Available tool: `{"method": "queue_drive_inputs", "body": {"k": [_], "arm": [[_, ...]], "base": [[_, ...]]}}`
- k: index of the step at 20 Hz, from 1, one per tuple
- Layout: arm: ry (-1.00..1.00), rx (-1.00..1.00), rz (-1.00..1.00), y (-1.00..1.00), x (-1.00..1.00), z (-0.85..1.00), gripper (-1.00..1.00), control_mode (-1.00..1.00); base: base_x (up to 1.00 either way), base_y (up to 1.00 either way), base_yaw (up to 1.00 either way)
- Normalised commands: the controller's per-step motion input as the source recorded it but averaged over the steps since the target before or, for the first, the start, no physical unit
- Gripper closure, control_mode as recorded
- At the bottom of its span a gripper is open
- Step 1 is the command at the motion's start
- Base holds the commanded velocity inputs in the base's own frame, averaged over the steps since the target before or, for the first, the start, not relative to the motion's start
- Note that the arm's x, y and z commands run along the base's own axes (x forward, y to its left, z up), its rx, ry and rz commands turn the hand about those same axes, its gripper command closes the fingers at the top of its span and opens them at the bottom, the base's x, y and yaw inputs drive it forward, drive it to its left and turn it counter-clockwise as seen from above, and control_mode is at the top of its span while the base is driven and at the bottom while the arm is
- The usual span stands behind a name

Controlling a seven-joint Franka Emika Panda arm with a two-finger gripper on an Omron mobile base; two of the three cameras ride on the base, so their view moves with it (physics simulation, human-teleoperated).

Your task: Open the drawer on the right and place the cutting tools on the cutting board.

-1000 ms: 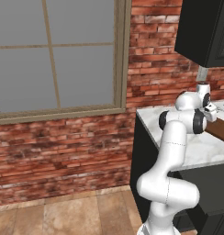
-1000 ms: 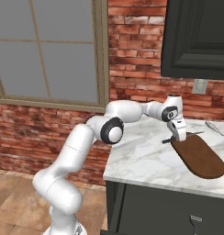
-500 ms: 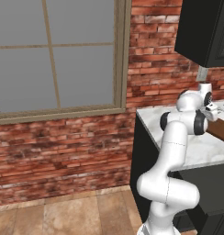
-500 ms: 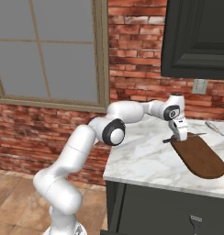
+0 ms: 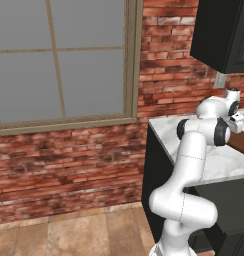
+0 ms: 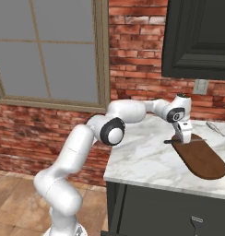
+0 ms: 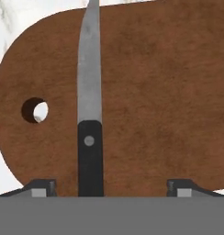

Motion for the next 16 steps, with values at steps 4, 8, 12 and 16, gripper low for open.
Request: {"method": "queue_drive_inputs", "body": {"k": [4, 8, 12, 16], "arm": [[-0.12, -0.02, 0.00, 0.13, -0.34, 0.00, -1.00, -1.00], [0.00, -0.02, 0.00, 0.47, -0.09, 0.00, -1.00, -1.00], [0.01, -0.04, 0.00, 0.59, 0.00, 0.13, -1.00, -1.00], [0.01, -0.02, 0.00, 0.42, -0.04, 0.24, -1.00, -1.00]], "base": [[0.00, 0.00, 0.00], [0.00, 0.00, 0.00], [0.00, 0.00, 0.00], [0.00, 0.00, 0.00]]}}
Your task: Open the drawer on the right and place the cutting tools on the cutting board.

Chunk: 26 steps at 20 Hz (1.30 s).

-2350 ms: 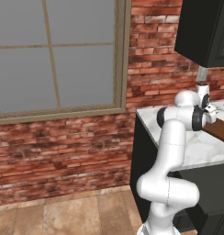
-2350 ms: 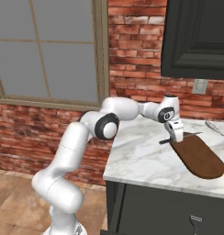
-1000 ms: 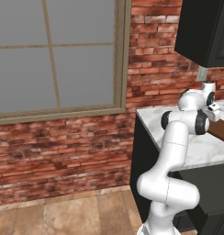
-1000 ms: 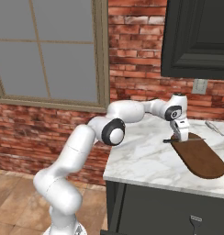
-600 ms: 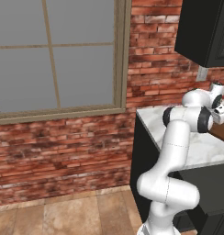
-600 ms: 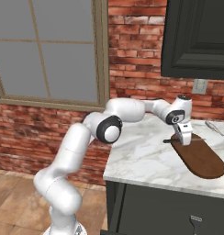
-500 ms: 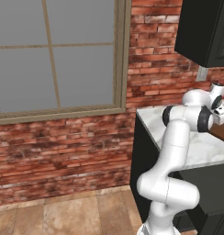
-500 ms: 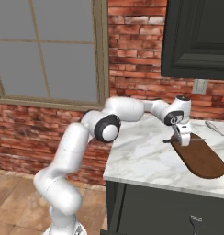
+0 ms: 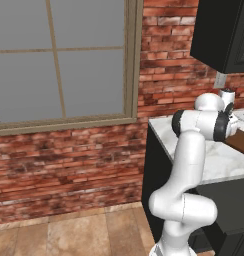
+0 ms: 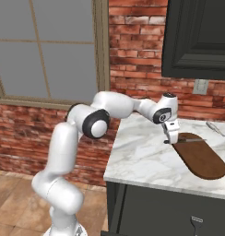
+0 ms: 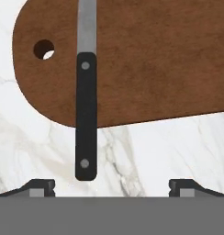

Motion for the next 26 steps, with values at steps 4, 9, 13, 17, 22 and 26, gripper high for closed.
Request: {"method": "queue_drive_inputs", "body": {"k": [4, 9, 13, 17, 22, 26], "arm": [[0.04, 0.00, 0.00, 0.13, -0.23, 0.02, -1.00, -1.00], [0.01, 0.00, 0.01, 0.00, -0.46, 0.00, -1.00, -1.00], [-0.04, 0.00, 0.02, 0.03, -0.59, 0.00, -1.00, -1.00], [0.00, 0.00, 0.00, 0.11, -0.48, 0.00, -1.00, -1.00], [0.01, 0.00, 0.02, 0.02, -0.55, 0.00, -1.00, -1.00], [0.00, 0.00, 0.03, 0.00, -0.58, 0.00, -1.00, -1.00]], "base": [[0.00, 0.00, 0.00], [0.00, 0.00, 0.00], [0.00, 0.00, 0.00], [0.00, 0.00, 0.00], [0.00, 0.00, 0.00], [0.00, 0.00, 0.00]]}}
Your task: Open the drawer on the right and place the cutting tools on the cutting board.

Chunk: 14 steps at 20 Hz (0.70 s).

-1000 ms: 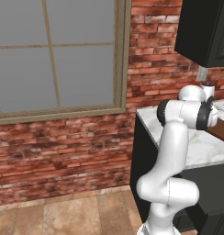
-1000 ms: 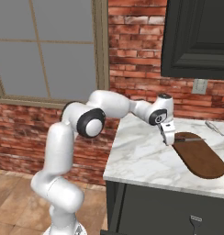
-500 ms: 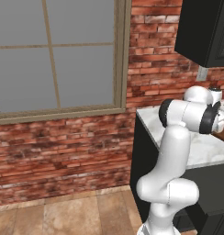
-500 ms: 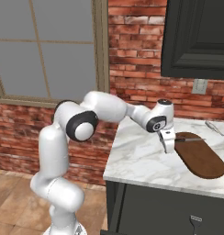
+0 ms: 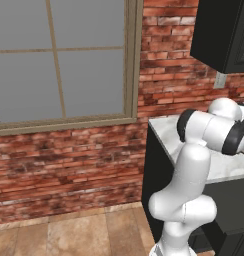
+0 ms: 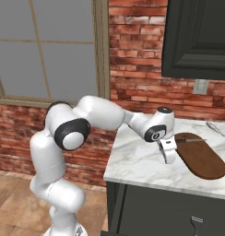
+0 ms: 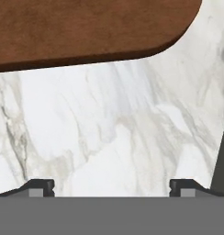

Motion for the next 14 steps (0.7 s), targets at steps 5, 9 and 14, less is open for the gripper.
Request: {"method": "queue_drive_inputs", "body": {"k": [5, 9, 14], "arm": [[0.00, 0.00, 0.06, 0.00, -0.60, 0.00, -1.00, -1.00], [0.04, 0.00, 0.08, 0.00, -0.60, 0.00, -1.00, -1.00], [0.08, 0.00, 0.10, 0.00, -0.58, 0.00, -1.00, -1.00]], "base": [[0.00, 0.00, 0.00], [0.00, 0.00, 0.00], [0.00, 0.00, 0.00]]}}
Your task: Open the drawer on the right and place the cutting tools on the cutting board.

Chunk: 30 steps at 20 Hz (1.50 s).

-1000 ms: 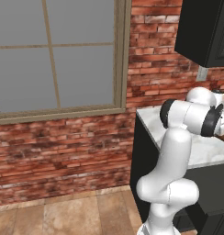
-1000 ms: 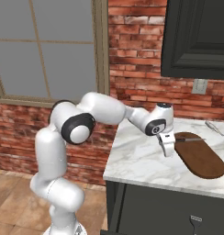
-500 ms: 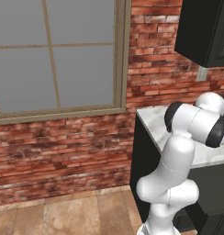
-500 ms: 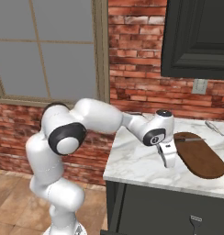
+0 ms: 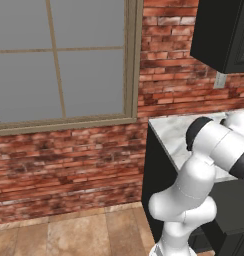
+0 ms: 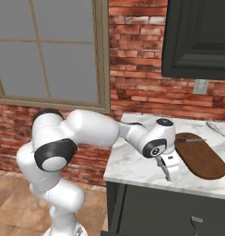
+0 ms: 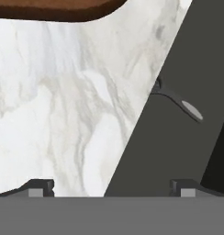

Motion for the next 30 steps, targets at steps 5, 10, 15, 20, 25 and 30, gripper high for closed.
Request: {"method": "queue_drive_inputs", "body": {"k": [5, 10, 15, 20, 25, 30], "arm": [[0.08, 0.00, 0.12, 0.00, -0.53, 0.00, -1.00, -1.00], [0.09, 0.00, 0.13, -0.02, -0.40, 0.00, -1.00, -1.00], [0.03, 0.00, 0.12, -0.10, -0.32, 0.00, -1.00, -1.00], [0.00, 0.00, 0.13, -0.13, -0.21, 0.00, -1.00, -1.00], [0.00, 0.00, 0.16, -0.15, -0.12, 0.00, -1.00, -1.00], [0.00, 0.00, 0.18, -0.22, -0.07, -0.02, -1.00, -1.00]], "base": [[0.00, 0.00, 0.00], [0.00, 0.00, 0.00], [0.00, 0.00, 0.00], [0.00, 0.00, 0.00], [0.00, 0.00, 0.00], [0.00, 0.00, 0.00]]}}
